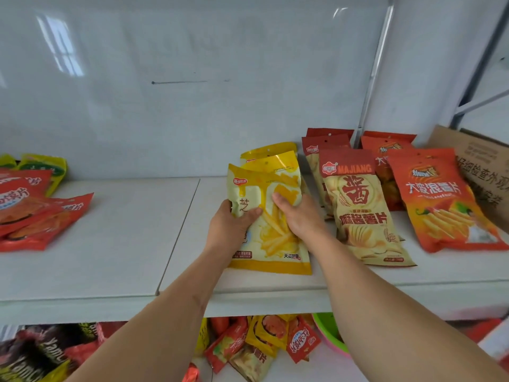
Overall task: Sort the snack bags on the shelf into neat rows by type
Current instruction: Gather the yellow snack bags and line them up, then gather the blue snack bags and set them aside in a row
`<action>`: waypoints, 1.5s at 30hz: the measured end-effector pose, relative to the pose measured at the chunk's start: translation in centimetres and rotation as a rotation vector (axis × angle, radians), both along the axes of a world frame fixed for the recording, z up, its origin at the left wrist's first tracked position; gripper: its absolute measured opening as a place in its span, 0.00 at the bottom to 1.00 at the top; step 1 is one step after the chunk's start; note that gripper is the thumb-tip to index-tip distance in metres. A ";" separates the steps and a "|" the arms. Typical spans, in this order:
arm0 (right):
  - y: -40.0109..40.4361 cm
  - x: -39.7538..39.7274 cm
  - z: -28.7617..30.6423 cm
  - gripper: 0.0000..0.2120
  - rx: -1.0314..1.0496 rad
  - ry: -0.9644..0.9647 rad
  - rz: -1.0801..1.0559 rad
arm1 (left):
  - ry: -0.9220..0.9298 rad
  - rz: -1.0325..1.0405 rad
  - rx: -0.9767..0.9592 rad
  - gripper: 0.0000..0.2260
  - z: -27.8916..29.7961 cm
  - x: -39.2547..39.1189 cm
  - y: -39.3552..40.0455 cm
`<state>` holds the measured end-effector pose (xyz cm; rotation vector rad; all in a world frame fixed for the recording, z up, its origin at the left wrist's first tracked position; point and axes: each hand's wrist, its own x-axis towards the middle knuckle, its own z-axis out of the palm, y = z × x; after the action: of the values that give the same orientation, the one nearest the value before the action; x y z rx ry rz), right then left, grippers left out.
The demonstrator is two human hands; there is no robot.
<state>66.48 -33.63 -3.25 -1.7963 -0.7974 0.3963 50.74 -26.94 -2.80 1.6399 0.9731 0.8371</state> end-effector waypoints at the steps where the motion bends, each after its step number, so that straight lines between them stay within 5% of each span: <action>1: 0.2 0.1 0.0 0.41 -0.007 -0.019 -0.011 | 0.006 0.003 0.011 0.16 -0.1 0.2 0.2; 4: 1.0 0.6 -0.4 0.46 -0.032 -0.076 -0.037 | 0.006 0.020 0.029 0.18 -0.2 0.7 0.5; 9: 1.4 1.0 0.0 0.33 -0.055 -0.113 -0.047 | 0.059 0.053 0.088 0.24 0.2 1.1 0.7; 15: 1.0 0.4 0.8 0.41 -0.121 -0.178 -0.126 | 0.202 0.070 0.181 0.32 0.5 0.2 0.6; 22: 1.2 -3.4 3.3 0.33 -0.171 -0.869 -0.264 | 0.549 0.195 0.510 0.22 0.8 -6.1 1.8; 29: 5.5 -12.0 3.1 0.10 -0.111 -1.312 0.044 | 0.884 0.186 1.048 0.08 1.0 -15.5 5.6; 37: 12.1 -26.0 2.2 0.13 -0.149 -1.349 0.311 | 1.086 0.210 1.161 0.12 1.6 -29.5 10.3; 45: 18.6 -35.9 2.5 0.11 -0.168 -1.290 0.335 | 1.141 0.202 1.103 0.11 1.4 -38.9 15.0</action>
<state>30.59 -15.02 -0.70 -1.9700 -1.9923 -0.6116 11.79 -11.98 -1.40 3.1817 1.5800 0.5119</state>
